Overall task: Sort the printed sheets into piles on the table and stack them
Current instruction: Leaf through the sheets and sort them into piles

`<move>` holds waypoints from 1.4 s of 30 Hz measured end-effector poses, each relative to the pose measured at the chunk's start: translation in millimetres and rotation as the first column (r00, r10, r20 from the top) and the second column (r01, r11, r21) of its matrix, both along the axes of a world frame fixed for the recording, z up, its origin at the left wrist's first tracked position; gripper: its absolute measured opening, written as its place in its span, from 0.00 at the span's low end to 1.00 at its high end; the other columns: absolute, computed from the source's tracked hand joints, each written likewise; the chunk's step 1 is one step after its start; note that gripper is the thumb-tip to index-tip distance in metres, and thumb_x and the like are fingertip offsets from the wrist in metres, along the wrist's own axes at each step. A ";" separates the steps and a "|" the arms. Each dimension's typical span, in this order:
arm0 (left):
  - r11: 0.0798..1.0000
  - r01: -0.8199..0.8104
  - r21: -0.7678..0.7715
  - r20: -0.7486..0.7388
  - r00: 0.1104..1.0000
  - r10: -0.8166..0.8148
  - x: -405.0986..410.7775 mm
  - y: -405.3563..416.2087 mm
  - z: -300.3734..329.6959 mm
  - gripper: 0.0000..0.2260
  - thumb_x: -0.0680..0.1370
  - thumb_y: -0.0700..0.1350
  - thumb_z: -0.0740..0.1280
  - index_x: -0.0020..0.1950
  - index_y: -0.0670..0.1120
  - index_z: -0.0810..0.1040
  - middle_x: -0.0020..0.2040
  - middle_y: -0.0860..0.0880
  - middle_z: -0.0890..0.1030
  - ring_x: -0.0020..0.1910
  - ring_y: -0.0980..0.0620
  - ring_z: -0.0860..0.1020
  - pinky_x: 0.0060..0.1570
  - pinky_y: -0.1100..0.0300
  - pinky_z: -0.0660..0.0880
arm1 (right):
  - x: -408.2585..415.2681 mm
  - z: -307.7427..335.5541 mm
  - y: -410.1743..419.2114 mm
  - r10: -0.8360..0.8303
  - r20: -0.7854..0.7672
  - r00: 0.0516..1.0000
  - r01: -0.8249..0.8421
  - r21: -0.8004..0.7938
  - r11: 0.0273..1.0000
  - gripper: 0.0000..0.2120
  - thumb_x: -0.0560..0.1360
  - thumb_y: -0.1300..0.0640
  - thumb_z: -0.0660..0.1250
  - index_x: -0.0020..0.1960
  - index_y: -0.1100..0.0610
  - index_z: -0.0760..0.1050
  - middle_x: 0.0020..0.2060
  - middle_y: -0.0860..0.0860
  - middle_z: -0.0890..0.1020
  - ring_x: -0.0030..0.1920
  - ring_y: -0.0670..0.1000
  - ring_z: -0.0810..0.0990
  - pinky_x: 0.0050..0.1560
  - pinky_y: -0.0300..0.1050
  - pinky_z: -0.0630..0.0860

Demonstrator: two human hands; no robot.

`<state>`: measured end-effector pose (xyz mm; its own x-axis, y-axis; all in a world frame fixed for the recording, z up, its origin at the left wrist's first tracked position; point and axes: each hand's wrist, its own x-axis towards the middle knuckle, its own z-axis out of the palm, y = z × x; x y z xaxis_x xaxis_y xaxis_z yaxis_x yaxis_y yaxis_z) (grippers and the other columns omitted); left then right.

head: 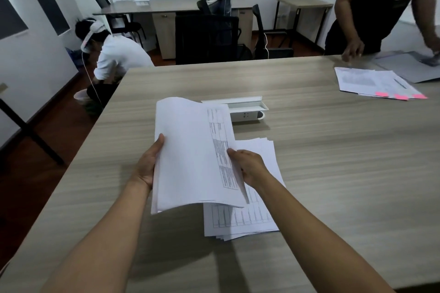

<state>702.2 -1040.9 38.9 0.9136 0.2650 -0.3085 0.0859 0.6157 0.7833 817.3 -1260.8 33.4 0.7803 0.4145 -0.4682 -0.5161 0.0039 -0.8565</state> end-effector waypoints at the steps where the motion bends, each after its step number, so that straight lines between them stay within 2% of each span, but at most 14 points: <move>1: 1.000 0.005 0.000 -0.003 1.000 -0.005 -0.8 1.7 -0.2 0.21 0.79 0.57 0.58 0.59 0.42 0.79 0.50 0.44 0.85 0.46 0.46 0.84 0.44 0.52 0.82 | 1.1 0.3 -0.8 0.003 -0.002 1.000 -0.003 0.003 1.000 0.07 0.73 0.58 0.72 0.42 0.62 0.78 0.43 0.58 0.83 0.43 0.56 0.81 0.55 0.52 0.78; 6: 1.000 0.010 0.011 -0.017 1.000 -0.010 -0.6 3.8 -4.7 0.21 0.80 0.56 0.57 0.54 0.43 0.83 0.48 0.44 0.86 0.44 0.46 0.85 0.41 0.52 0.82 | 9.2 -8.2 -7.5 0.044 0.071 0.996 -0.033 -0.147 0.989 0.09 0.75 0.54 0.68 0.46 0.61 0.81 0.44 0.57 0.82 0.45 0.55 0.80 0.46 0.46 0.77; 11: 0.999 -0.024 0.021 -0.001 1.000 0.024 -3.2 9.7 -5.0 0.20 0.79 0.55 0.58 0.60 0.43 0.79 0.51 0.43 0.84 0.47 0.44 0.84 0.46 0.48 0.81 | 21.4 -36.8 -35.1 0.061 0.332 0.941 0.126 -0.513 0.849 0.13 0.75 0.57 0.65 0.33 0.60 0.76 0.29 0.55 0.72 0.31 0.50 0.69 0.34 0.40 0.64; 13: 1.000 -0.028 0.009 0.009 1.000 0.028 -5.9 13.6 -4.9 0.21 0.79 0.55 0.58 0.56 0.43 0.82 0.52 0.42 0.84 0.48 0.43 0.84 0.46 0.47 0.81 | 26.3 -49.8 -48.8 0.104 0.378 0.920 0.170 -0.623 0.763 0.19 0.76 0.59 0.64 0.28 0.60 0.66 0.24 0.52 0.68 0.27 0.49 0.67 0.30 0.40 0.61; 15: 1.000 -0.027 0.006 0.007 1.000 0.027 -8.1 16.6 -4.9 0.21 0.80 0.55 0.57 0.53 0.44 0.85 0.52 0.42 0.85 0.48 0.43 0.84 0.45 0.48 0.81 | 30.1 -60.9 -62.2 0.110 0.381 0.918 0.191 -0.669 0.718 0.20 0.76 0.59 0.63 0.26 0.59 0.69 0.23 0.51 0.70 0.28 0.50 0.70 0.30 0.40 0.63; 18: 1.000 -0.029 0.003 0.003 1.000 0.029 -11.0 18.0 -3.6 0.22 0.81 0.55 0.55 0.53 0.44 0.85 0.52 0.42 0.85 0.48 0.43 0.84 0.46 0.47 0.81 | 29.2 -64.8 -70.1 0.141 0.346 0.928 0.171 -0.729 0.663 0.13 0.77 0.57 0.63 0.38 0.63 0.79 0.37 0.57 0.80 0.43 0.57 0.79 0.42 0.44 0.73; 21: 0.999 -0.039 -0.006 0.004 0.999 0.039 -14.4 18.5 -2.8 0.22 0.81 0.55 0.55 0.57 0.43 0.82 0.53 0.42 0.84 0.49 0.43 0.84 0.48 0.46 0.81 | 20.9 -55.0 -57.0 0.291 0.357 0.888 0.237 -0.896 0.376 0.19 0.75 0.49 0.66 0.57 0.64 0.77 0.61 0.61 0.71 0.61 0.63 0.70 0.58 0.51 0.71; 23: 0.999 -0.036 -0.003 -0.003 0.999 0.036 -17.0 19.2 -3.4 0.22 0.81 0.56 0.56 0.58 0.43 0.82 0.54 0.41 0.84 0.50 0.42 0.83 0.50 0.45 0.80 | 16.0 -40.4 -34.6 0.311 0.467 0.827 0.292 -0.832 0.472 0.21 0.76 0.49 0.64 0.62 0.63 0.74 0.63 0.61 0.70 0.62 0.62 0.69 0.60 0.51 0.69; 25: 0.999 -0.041 0.002 -0.030 0.999 0.041 -21.6 21.6 -3.8 0.23 0.80 0.56 0.56 0.57 0.42 0.82 0.55 0.41 0.83 0.50 0.42 0.83 0.50 0.45 0.80 | 10.2 -24.4 -4.1 0.179 0.480 0.859 0.154 -0.575 0.804 0.11 0.79 0.53 0.60 0.55 0.57 0.77 0.52 0.55 0.76 0.52 0.56 0.75 0.54 0.50 0.72; 27: 0.998 -0.057 0.006 -0.059 0.997 0.057 -30.1 27.0 -5.1 0.23 0.79 0.57 0.57 0.59 0.41 0.81 0.56 0.40 0.83 0.51 0.43 0.83 0.49 0.47 0.80 | -0.2 -7.1 26.8 0.131 0.139 0.982 -0.097 -0.228 0.969 0.08 0.80 0.54 0.56 0.47 0.53 0.72 0.42 0.52 0.76 0.44 0.53 0.75 0.51 0.49 0.76; 30: 0.996 -0.069 0.050 -0.119 0.990 0.075 -52.1 38.7 -4.6 0.22 0.75 0.56 0.65 0.59 0.41 0.81 0.55 0.40 0.83 0.51 0.42 0.83 0.47 0.47 0.81 | -11.9 3.7 57.4 0.254 -0.227 0.940 -0.260 0.003 0.966 0.10 0.78 0.59 0.55 0.42 0.61 0.72 0.34 0.56 0.76 0.33 0.56 0.76 0.37 0.46 0.76; 33: 0.987 -0.012 0.159 -0.276 0.960 0.056 -79.7 54.3 -5.7 0.23 0.68 0.55 0.74 0.56 0.42 0.83 0.57 0.39 0.82 0.53 0.40 0.82 0.52 0.44 0.79 | -21.2 -2.3 80.5 0.330 -0.222 0.917 -0.357 -0.092 0.930 0.08 0.75 0.64 0.55 0.37 0.61 0.68 0.33 0.57 0.73 0.32 0.57 0.72 0.36 0.44 0.68; 38: 0.984 -0.024 0.176 -0.518 0.848 0.113 -131.5 70.2 -19.8 0.17 0.74 0.47 0.70 0.61 0.42 0.78 0.59 0.38 0.81 0.57 0.38 0.80 0.57 0.41 0.75 | -50.3 -17.5 120.9 0.435 -0.133 0.891 -0.454 -0.330 0.828 0.10 0.77 0.63 0.55 0.36 0.59 0.64 0.37 0.54 0.67 0.37 0.53 0.67 0.47 0.47 0.64; 42: 0.974 -0.120 0.194 -0.592 0.777 0.214 -162.1 69.7 -28.0 0.12 0.76 0.45 0.69 0.57 0.41 0.78 0.53 0.39 0.84 0.53 0.39 0.81 0.55 0.42 0.76 | -73.9 -30.9 149.9 0.521 -0.107 0.847 -0.519 -0.383 0.764 0.10 0.77 0.63 0.54 0.41 0.62 0.72 0.44 0.56 0.76 0.39 0.54 0.74 0.48 0.46 0.67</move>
<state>540.0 -971.1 10.9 0.4874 0.4778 -0.7309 0.4765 0.5559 0.6811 743.3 -1110.9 2.5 0.5004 0.5459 -0.6720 -0.3381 -0.5913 -0.7321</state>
